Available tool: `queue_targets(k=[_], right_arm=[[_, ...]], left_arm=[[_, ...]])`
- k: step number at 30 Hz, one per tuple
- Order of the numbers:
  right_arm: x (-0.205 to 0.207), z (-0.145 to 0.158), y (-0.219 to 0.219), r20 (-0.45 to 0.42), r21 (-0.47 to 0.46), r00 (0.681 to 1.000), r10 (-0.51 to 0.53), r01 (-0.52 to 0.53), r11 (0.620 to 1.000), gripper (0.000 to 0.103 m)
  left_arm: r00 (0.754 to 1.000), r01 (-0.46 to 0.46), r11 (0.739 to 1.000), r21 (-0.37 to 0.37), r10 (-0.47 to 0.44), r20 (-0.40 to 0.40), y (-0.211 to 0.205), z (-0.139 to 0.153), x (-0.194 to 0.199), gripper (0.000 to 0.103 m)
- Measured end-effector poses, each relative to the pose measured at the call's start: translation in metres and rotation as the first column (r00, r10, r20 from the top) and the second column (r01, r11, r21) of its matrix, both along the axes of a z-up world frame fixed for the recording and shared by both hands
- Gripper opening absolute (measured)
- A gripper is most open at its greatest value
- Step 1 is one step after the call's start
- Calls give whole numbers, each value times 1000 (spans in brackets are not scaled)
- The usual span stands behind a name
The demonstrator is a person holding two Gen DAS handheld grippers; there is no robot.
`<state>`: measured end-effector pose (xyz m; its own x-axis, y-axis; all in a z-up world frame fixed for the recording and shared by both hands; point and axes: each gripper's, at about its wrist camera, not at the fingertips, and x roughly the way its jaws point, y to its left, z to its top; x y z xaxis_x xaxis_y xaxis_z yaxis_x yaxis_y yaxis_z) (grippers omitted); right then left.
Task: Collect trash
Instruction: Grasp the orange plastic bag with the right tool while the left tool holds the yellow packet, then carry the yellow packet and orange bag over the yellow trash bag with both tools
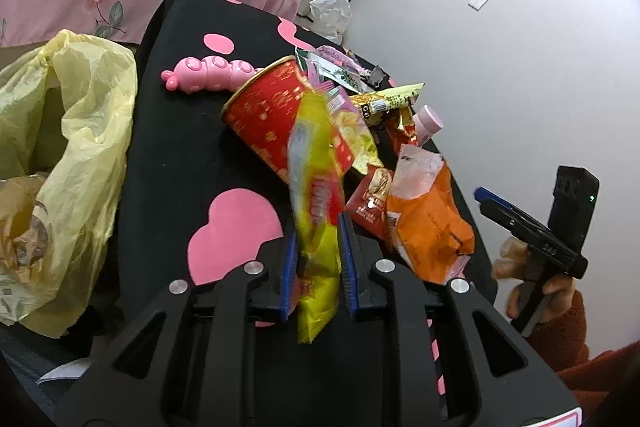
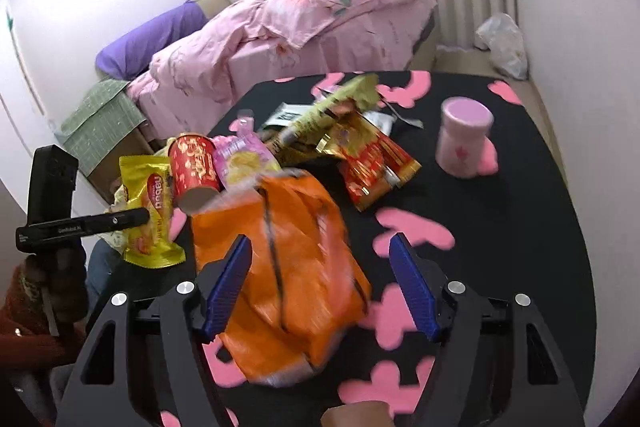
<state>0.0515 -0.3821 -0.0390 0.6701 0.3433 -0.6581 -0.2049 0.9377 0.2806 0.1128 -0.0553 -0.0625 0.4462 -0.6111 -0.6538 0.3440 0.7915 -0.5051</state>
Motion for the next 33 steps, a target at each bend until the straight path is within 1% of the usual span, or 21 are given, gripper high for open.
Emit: queue_targets(k=[3, 6, 10, 11, 13, 14, 15, 18, 21, 23, 25, 26, 27, 28, 30, 31, 33], right_arm=[[-14, -14, -1, -42, -12, 999, -17, 17, 1000, 67], [-17, -30, 3, -73, -15, 997, -31, 30, 999, 66], [-6, -51, 10, -89, 36, 996, -21, 24, 999, 64], [-3, -53, 11, -90, 53, 996, -8, 13, 998, 55], [0, -57, 17, -98, 65, 995, 19, -13, 998, 43], [1, -56, 21, -91, 66, 995, 36, -30, 997, 33], [-1, -54, 24, -81, 63, 996, 45, -40, 997, 29], [-8, -39, 31, -26, 28, 998, 55, -54, 998, 25], [-16, -19, 31, 26, 8, 998, 48, -48, 999, 25], [-18, -9, 28, 49, -4, 998, 35, -35, 999, 25], [-21, -2, 26, 68, -36, 998, 13, -10, 999, 24], [-23, 1, 25, 77, -53, 997, 5, -1, 999, 25], [-26, 3, 25, 88, -73, 996, -2, 8, 997, 24], [-29, 5, 25, 101, -98, 995, -12, 22, 995, 24], [-30, 4, 21, 106, -112, 994, -28, 40, 993, 25], [-29, 2, 18, 104, -109, 994, -39, 50, 993, 25], [-26, 0, 15, 101, -96, 993, -60, 70, 993, 24]], left_arm=[[1000, 7, 1000, 7, -7, -6, 0, 0, -5, 18], [1000, 21, 1000, 17, -21, 11, -2, 4, -14, 17], [999, 13, 1000, 28, -15, 51, -1, 15, -27, 17], [998, 8, 1000, 29, -10, 55, 0, 17, -29, 17], [998, -6, 1000, 26, 4, 62, 4, 19, -33, 15], [998, -10, 1000, 24, 9, 63, 6, 20, -34, 15], [998, -14, 1000, 23, 12, 64, 7, 21, -35, 15], [998, -27, 999, 17, 26, 63, 12, 22, -36, 15], [997, -35, 999, 5, 34, 65, 15, 19, -32, 15], [996, -41, 999, 16, 40, 73, 13, 15, -27, 18], [995, -78, 995, 64, 74, 68, 12, 12, -22, 25], [994, -83, 995, 61, 79, 77, 13, 13, -23, 29], [992, -82, 995, 52, 77, 96, 15, 15, -26, 38], [990, -92, 994, 58, 85, 113, 18, 17, -28, 46], [986, -124, 989, 79, 113, 121, 24, 18, -30, 52], [985, -146, 985, 88, 137, 106, 27, 16, -30, 54], [982, -188, 976, 107, 184, 46, 31, 6, -23, 54]])
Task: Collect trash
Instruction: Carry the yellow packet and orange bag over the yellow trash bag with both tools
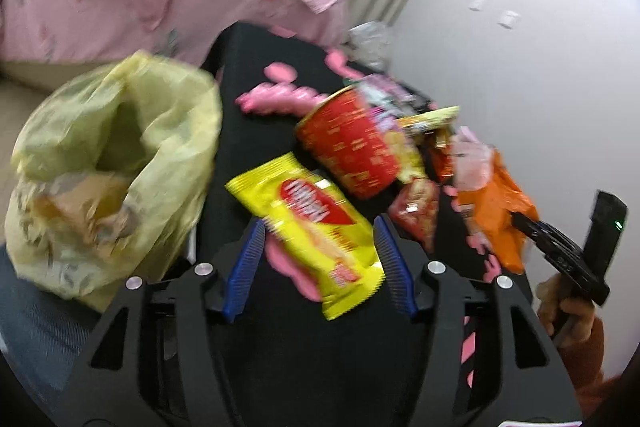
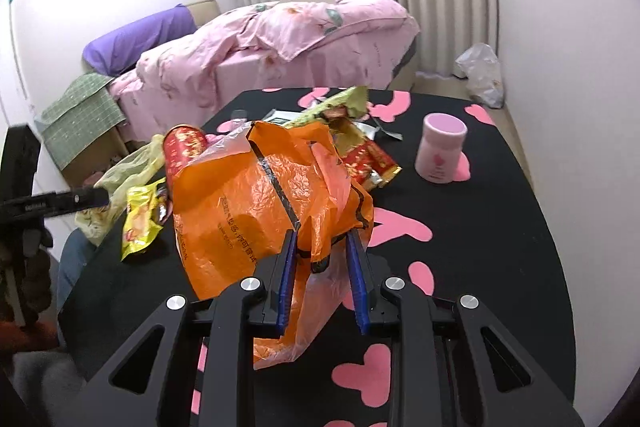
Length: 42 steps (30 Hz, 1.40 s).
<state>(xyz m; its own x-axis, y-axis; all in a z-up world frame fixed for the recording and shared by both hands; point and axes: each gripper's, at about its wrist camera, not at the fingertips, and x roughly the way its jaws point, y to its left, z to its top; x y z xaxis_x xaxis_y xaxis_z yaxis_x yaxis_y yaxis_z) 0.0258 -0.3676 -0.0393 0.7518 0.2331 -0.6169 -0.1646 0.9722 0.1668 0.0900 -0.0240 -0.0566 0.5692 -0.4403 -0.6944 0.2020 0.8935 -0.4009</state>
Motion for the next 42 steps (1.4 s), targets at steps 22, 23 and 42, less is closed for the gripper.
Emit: queue_targets(k=[22, 23, 42], right_arm=[[-4, 41, 25, 147, -98, 988, 43, -28, 995, 24], [0, 48, 33, 159, -114, 985, 63, -45, 992, 24], [150, 49, 315, -9, -296, 858, 514, -493, 818, 24]], left_arm=[[991, -70, 998, 2, 69, 116, 22, 51, 6, 14], [987, -81, 997, -6, 81, 136, 29, 59, 5, 14], [878, -362, 931, -32, 353, 325, 179, 128, 19, 14]])
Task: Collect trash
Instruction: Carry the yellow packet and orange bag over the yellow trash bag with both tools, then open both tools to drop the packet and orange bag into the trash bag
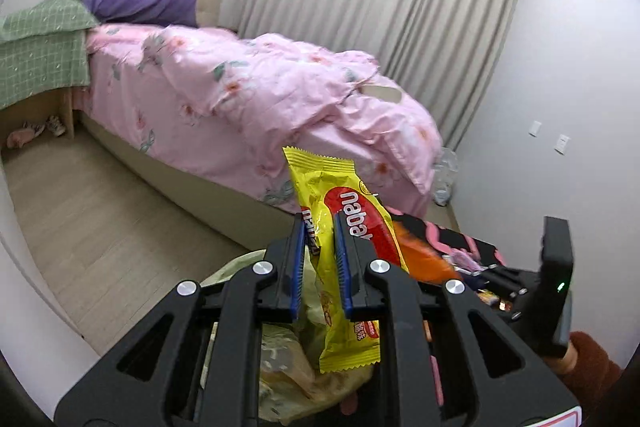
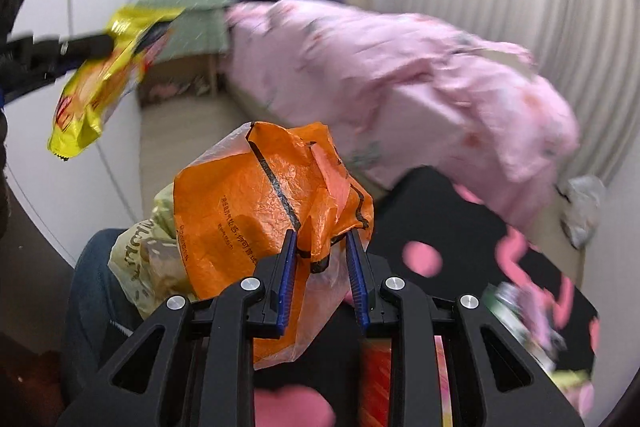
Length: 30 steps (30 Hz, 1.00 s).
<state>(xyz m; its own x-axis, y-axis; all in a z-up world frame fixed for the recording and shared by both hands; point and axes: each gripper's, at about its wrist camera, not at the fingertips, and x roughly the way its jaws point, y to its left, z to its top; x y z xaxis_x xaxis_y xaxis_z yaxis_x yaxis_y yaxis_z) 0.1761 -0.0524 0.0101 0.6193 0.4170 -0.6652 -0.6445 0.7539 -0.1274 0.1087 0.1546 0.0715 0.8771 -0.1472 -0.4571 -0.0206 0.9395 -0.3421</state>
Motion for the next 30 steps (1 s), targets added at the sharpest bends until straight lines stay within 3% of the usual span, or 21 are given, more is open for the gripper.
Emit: queue_targets(k=[3, 7, 11, 16, 21, 24, 27, 29, 30], right_arm=[[15, -26, 36, -27, -53, 998, 57, -59, 997, 24], [39, -56, 49, -173, -47, 978, 113, -123, 991, 24], [41, -63, 45, -217, -54, 964, 153, -168, 984, 24], [49, -77, 64, -211, -154, 958, 195, -229, 961, 24], [56, -97, 81, -251, -196, 945, 211, -263, 945, 24], [64, -101, 78, -253, -192, 953, 169, -221, 956, 24], [66, -95, 64, -238, -145, 964, 122, -159, 977, 25], [65, -88, 54, -222, -102, 969, 113, -138, 985, 31], [64, -84, 51, -214, -88, 970, 112, -133, 987, 38]], left_arm=[[995, -9, 999, -37, 5, -98, 14, -38, 27, 14], [962, 22, 999, 43, -10, -272, 5, -100, 58, 14], [931, 82, 993, 82, -47, -362, -8, -143, 68, 14], [916, 107, 992, 73, -70, -394, -9, -164, 72, 14], [898, 131, 991, 42, -100, -429, -10, -174, 73, 14], [897, 124, 992, 31, -99, -430, -10, -179, 77, 14], [906, 101, 994, -37, -107, -409, 0, -177, 83, 14], [914, 92, 991, -93, -122, -386, 7, -173, 86, 21], [917, 96, 989, -113, -131, -376, 9, -170, 85, 31]])
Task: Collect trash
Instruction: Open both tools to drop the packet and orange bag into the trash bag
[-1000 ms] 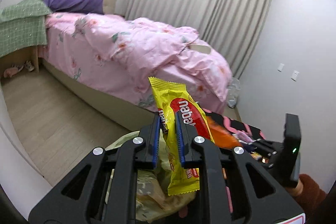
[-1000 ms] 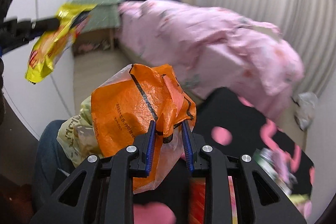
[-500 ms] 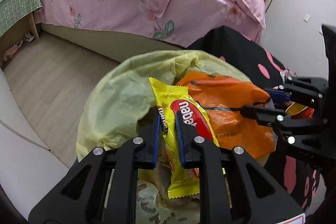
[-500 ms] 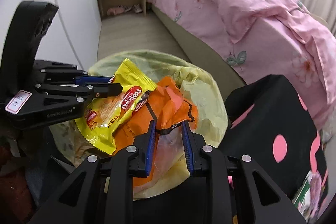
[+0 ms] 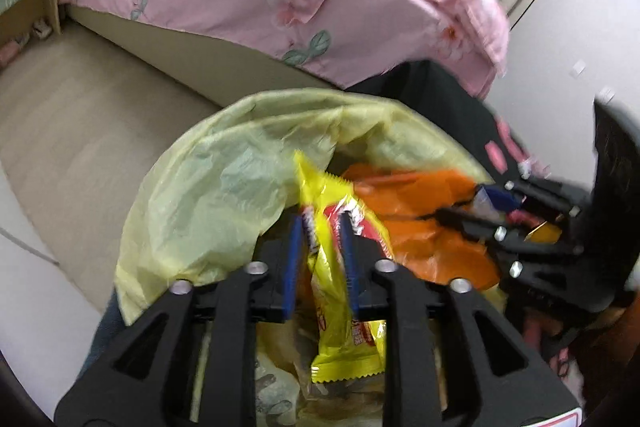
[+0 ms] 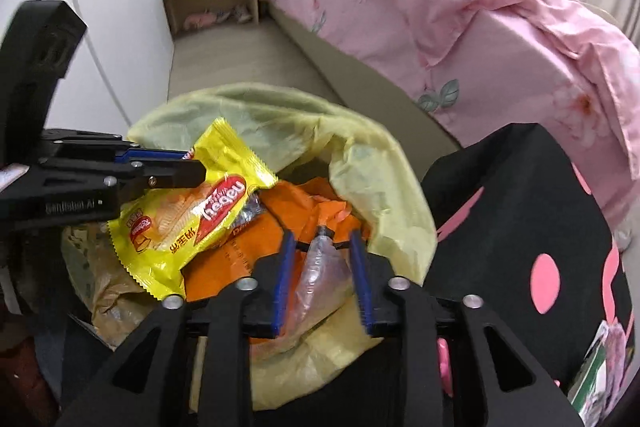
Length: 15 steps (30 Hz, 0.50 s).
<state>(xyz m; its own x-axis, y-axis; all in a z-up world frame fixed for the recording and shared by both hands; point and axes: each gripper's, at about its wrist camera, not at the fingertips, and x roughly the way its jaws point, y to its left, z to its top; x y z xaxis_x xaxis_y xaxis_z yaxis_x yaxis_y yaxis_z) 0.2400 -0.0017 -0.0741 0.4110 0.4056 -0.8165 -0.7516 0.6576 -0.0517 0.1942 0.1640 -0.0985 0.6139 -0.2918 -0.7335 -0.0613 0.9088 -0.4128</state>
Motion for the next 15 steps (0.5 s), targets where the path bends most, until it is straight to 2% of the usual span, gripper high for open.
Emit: queue_targets(k=[1, 3, 5, 10, 12, 15], right_arm=[[-2, 2, -2, 5, 7, 1000, 0, 0, 1000, 41], [-8, 9, -7, 24, 23, 1000, 1, -2, 1000, 50], [-13, 17, -12, 38, 41, 999, -8, 6, 999, 52], [-25, 50, -46, 57, 182, 993, -103, 91, 979, 52], [-35, 65, -67, 77, 236, 986, -147, 126, 964, 52], [-55, 85, -109, 107, 297, 969, -222, 182, 937, 52]], left_arm=[[1000, -3, 1000, -23, 4, 18, 3, 6, -1, 39], [998, -27, 999, -35, 29, 47, 8, 17, -5, 43], [995, -63, 998, -33, 65, 77, 12, 30, -12, 48], [960, -200, 978, 60, 183, 213, 8, 68, -40, 51], [954, -204, 975, 82, 180, 239, 1, 76, -47, 51], [960, -153, 986, 72, 131, 249, -18, 83, -56, 51]])
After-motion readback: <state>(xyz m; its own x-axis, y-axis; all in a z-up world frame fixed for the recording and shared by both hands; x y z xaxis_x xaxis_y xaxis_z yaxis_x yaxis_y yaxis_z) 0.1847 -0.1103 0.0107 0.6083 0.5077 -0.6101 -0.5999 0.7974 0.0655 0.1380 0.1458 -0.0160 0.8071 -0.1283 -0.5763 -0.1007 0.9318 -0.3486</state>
